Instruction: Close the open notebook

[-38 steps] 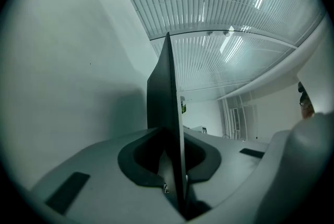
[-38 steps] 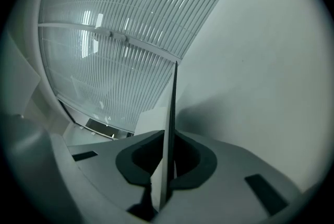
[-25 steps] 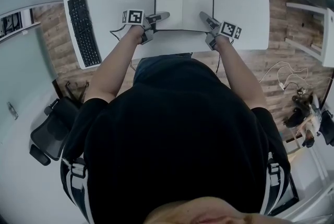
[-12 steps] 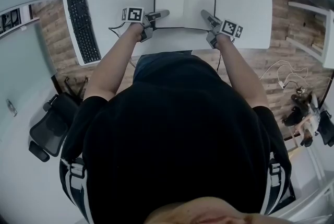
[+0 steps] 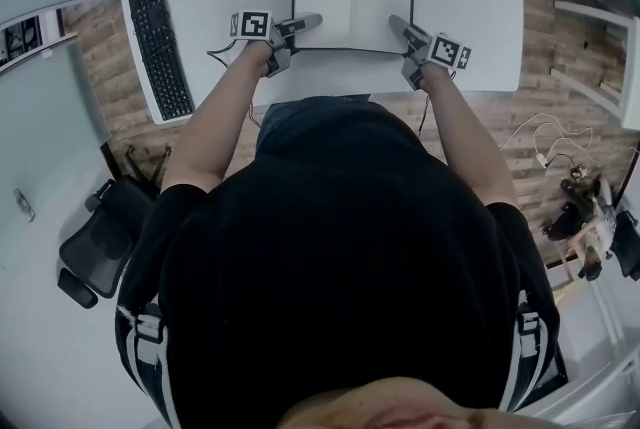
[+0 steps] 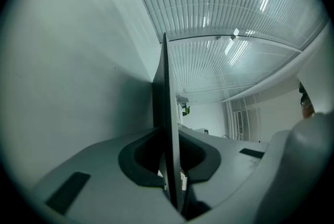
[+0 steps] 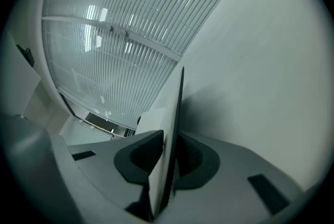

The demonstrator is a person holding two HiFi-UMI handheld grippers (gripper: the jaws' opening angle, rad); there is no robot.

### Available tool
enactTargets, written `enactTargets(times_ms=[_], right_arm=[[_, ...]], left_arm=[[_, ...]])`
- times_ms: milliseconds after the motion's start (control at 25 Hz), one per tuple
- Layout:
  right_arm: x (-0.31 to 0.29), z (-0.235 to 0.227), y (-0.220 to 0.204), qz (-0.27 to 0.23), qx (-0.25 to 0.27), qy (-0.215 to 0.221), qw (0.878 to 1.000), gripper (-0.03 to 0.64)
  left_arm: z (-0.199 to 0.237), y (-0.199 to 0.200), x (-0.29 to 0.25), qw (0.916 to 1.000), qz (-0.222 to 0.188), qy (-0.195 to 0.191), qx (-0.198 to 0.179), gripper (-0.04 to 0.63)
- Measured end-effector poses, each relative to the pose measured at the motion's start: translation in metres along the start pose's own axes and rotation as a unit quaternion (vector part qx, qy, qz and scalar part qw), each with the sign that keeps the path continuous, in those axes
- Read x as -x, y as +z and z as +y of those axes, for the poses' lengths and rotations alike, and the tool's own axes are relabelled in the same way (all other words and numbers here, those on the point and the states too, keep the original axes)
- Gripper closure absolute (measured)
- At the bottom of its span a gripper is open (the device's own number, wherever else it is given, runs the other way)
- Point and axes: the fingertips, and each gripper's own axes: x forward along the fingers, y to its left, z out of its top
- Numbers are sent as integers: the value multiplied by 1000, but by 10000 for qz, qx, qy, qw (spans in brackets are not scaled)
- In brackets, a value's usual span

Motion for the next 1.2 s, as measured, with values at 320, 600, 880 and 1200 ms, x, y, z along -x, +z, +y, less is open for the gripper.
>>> enactTargets(times_ms=[320, 600, 880, 1200], right_arm=[[5, 0, 11, -372, -310, 366, 9982, 537], [9, 1, 0, -209, -192, 429, 9987, 545], [0, -1, -4, 17, -18, 285, 9996, 554], [-2, 2, -7, 123, 94, 266, 9995, 554]], left_arm=[[13, 7, 15, 9998, -115, 155, -52, 541], [13, 5, 19, 9994, -104, 289, -179, 541], [14, 11, 25, 9988, -111, 401, -271, 541], [4, 10, 27, 9967, -155, 604, -519, 540]])
